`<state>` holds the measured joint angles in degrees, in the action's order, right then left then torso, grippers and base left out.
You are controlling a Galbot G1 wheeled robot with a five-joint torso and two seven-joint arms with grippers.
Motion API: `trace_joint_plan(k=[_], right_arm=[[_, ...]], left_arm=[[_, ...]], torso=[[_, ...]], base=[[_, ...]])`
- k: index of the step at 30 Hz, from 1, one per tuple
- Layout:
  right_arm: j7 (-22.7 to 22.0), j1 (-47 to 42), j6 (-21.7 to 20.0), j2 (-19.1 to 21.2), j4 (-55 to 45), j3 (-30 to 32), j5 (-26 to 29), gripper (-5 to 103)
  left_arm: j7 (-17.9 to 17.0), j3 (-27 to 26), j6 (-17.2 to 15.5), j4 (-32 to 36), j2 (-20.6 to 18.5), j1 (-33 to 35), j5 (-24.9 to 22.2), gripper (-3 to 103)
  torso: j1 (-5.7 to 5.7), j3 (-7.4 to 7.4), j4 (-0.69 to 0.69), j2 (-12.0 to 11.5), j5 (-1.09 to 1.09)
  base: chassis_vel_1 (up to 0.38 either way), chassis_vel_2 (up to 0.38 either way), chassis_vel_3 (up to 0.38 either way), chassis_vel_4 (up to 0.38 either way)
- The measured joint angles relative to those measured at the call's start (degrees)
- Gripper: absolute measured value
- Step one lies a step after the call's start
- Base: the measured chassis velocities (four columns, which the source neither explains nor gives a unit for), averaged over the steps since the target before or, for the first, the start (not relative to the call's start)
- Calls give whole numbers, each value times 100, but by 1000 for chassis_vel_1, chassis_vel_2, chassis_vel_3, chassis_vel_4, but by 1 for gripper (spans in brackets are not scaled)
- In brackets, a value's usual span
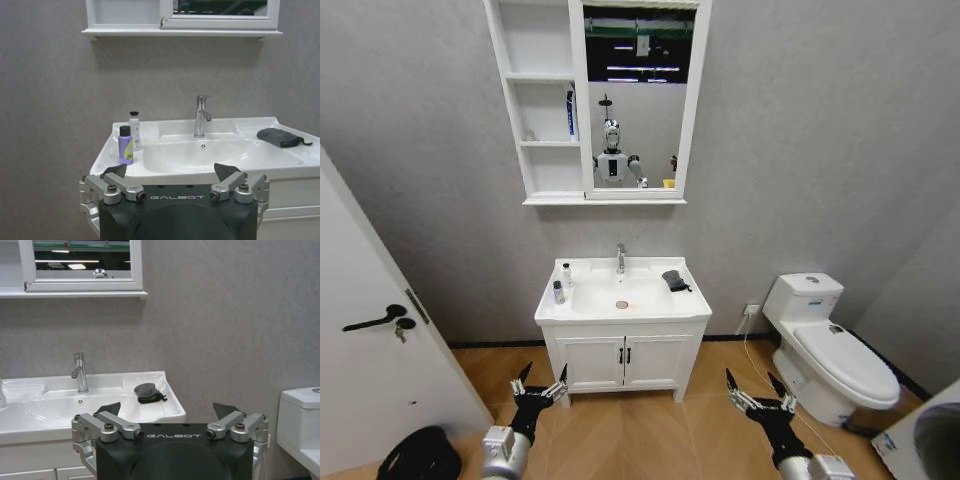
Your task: Move facial cleanser and shampoo from washbasin to cabinet, then wipe washbasin with towel.
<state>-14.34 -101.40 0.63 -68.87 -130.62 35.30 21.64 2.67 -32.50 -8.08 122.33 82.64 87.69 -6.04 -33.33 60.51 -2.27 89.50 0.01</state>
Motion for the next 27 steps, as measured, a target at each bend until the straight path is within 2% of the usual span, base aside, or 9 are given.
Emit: trace_joint_plan(k=[2, 4, 18, 23, 26, 27], right_arm=[[2, 31, 7, -13, 27, -23, -10, 100], [2, 37, 10, -19, 38, -33, -13, 100], [4, 104, 103, -44, 147, -115, -85, 100], [41, 127, 392, -44, 260, -203, -283, 100], [54, 144, 544, -28, 401, -277, -482, 100], [59, 121, 598, -28, 439, -296, -566, 100]], left_arm=[[4, 101, 57, -32, 11, 43, 99, 99], [5, 120, 64, -52, 22, 42, 117, 99], [5, 164, 65, -280, -5, -98, 122, 97], [-117, 205, 69, -734, -145, -411, 59, 99], [-199, 134, 71, -1044, -171, -689, 2, 99], [-237, 95, 72, -1198, -197, -868, -41, 99]], torso=[[0, 0, 3, 1, 2], [0, 0, 1, 0, -4], [1, 0, 1, 1, 0], [-5, 2, 0, -1, -1], [-7, 2, 3, -3, -1], [-5, 1, 0, -2, 0]], base=[[-244, 228, 248, -242], [-244, 232, 253, -245], [-243, 245, 245, -248], [-207, 202, 225, -215], [-126, 91, 95, -16], [-51, 74, 2, -16]])
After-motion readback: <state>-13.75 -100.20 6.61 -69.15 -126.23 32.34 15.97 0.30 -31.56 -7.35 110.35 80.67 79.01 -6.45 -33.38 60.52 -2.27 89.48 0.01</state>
